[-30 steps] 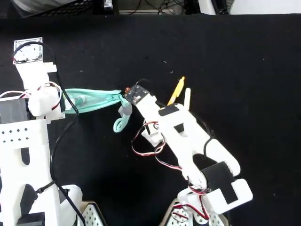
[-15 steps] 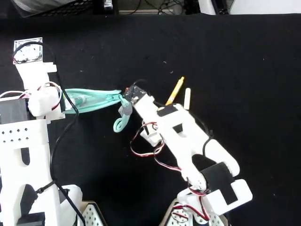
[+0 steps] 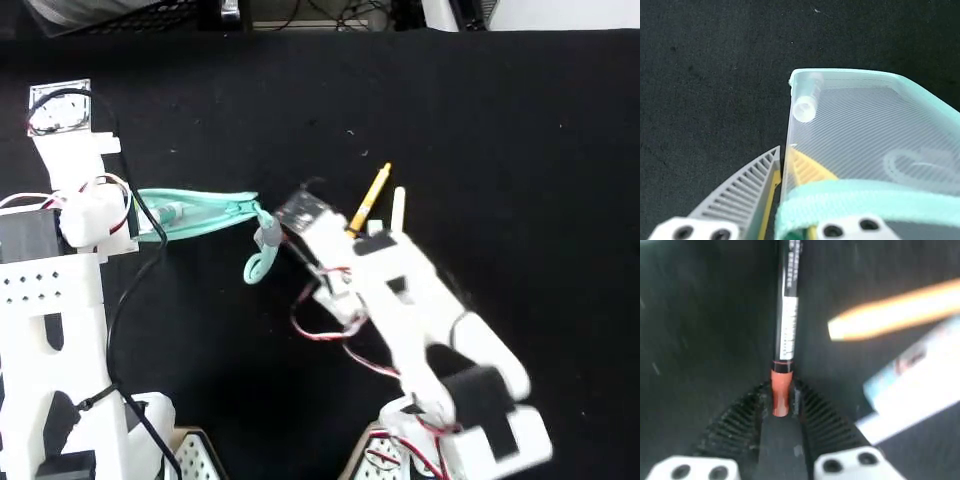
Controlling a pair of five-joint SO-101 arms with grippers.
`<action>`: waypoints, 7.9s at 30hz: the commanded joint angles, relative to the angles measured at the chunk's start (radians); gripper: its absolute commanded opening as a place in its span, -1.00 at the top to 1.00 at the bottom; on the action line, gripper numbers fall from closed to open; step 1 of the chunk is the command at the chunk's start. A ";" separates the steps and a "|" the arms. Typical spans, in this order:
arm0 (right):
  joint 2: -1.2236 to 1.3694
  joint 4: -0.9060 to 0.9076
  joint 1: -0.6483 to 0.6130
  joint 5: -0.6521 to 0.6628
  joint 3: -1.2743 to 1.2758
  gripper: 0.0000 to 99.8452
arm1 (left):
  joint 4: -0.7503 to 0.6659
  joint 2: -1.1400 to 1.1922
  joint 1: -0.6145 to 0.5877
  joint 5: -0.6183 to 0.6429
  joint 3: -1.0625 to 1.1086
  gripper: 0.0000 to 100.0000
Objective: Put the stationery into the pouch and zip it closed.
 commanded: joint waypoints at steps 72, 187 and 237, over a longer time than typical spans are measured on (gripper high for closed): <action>-0.639 -0.209 -0.161 0.057 0.289 0.98 | -0.006 0.015 0.001 0.006 0.039 0.94; 0.337 0.089 0.210 -0.565 -0.814 0.66 | -0.006 0.017 0.001 0.006 0.054 0.94; 1.237 0.865 0.198 -0.542 -2.431 0.98 | -0.006 0.017 0.001 0.006 0.056 0.94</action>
